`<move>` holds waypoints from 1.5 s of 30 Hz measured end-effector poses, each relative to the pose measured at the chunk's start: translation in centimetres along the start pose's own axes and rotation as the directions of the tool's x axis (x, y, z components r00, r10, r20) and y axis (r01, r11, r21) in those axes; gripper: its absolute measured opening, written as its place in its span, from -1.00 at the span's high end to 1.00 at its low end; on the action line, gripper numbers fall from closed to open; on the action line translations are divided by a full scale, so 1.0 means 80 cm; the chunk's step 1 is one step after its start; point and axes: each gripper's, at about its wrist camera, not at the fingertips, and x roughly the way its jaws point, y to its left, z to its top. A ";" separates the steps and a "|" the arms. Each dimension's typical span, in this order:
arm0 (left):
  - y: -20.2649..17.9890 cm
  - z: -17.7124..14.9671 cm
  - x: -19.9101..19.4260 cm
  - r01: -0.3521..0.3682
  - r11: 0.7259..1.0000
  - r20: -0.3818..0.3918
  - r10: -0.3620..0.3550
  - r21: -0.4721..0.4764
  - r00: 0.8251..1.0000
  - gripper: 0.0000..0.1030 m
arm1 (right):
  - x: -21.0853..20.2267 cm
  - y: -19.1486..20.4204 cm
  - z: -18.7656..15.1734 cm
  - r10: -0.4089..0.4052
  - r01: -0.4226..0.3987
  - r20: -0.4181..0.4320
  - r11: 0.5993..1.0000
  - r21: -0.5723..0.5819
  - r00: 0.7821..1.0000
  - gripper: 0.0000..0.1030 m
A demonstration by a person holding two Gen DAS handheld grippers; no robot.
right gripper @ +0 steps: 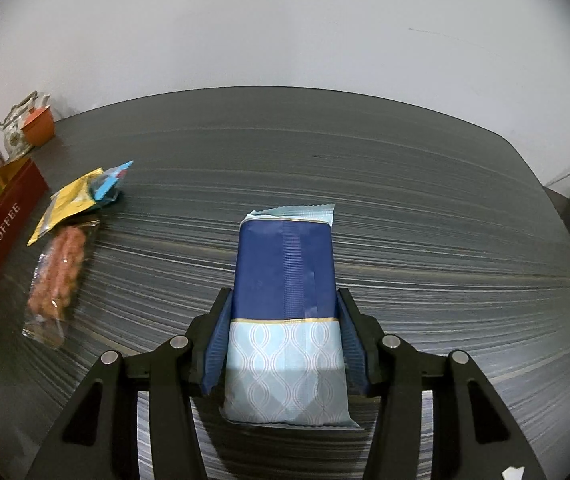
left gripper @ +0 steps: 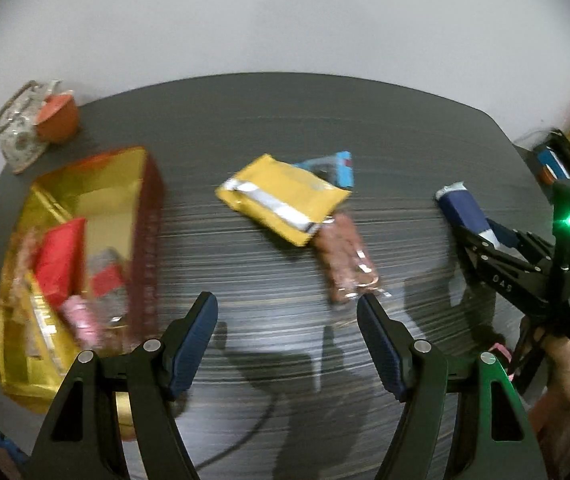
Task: Organize snacks
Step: 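Move the right gripper back and grasp the navy-and-white packet, then grasp the clear bag of brown snacks with the left gripper and lift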
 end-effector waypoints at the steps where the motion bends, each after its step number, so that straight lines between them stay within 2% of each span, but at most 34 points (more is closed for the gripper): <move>1: -0.005 0.001 0.005 0.007 1.000 -0.003 -0.007 0.003 1.000 -0.41 | 0.000 -0.001 0.001 0.001 -0.001 0.000 1.000 0.004 1.000 0.08; 9: -0.034 0.019 0.047 0.038 0.999 -0.031 -0.039 -0.027 0.999 -0.41 | 0.009 0.020 0.010 -0.005 0.005 -0.002 1.000 0.000 1.000 0.08; 12: -0.045 0.024 0.062 0.033 0.999 -0.040 -0.034 -0.032 0.999 -0.41 | 0.016 0.035 0.016 -0.003 0.003 -0.002 1.000 -0.001 1.000 0.06; 22: -0.071 0.037 0.106 -0.016 1.000 -0.077 0.014 -0.020 0.997 -0.40 | 0.017 0.040 0.018 -0.004 0.004 -0.003 1.000 0.000 1.000 0.05; 29: -0.073 0.043 0.119 -0.039 0.998 -0.082 0.036 -0.039 0.996 -0.23 | 0.014 0.036 0.014 0.001 -0.001 -0.002 1.000 0.004 1.000 0.02; 33: -0.070 0.043 0.116 -0.077 0.997 -0.079 0.076 -0.015 0.994 0.08 | 0.013 0.034 0.013 0.002 -0.002 -0.002 1.000 0.004 1.000 0.02; 36: -0.062 0.038 0.111 -0.072 0.997 -0.070 0.072 -0.007 0.995 0.21 | 0.013 0.035 0.013 0.002 -0.002 -0.003 1.000 0.004 1.000 0.01; 45: -0.059 0.008 0.096 -0.063 0.997 -0.085 0.067 0.041 0.994 0.25 | 0.013 0.035 0.014 0.001 -0.001 -0.003 1.000 0.005 1.000 0.01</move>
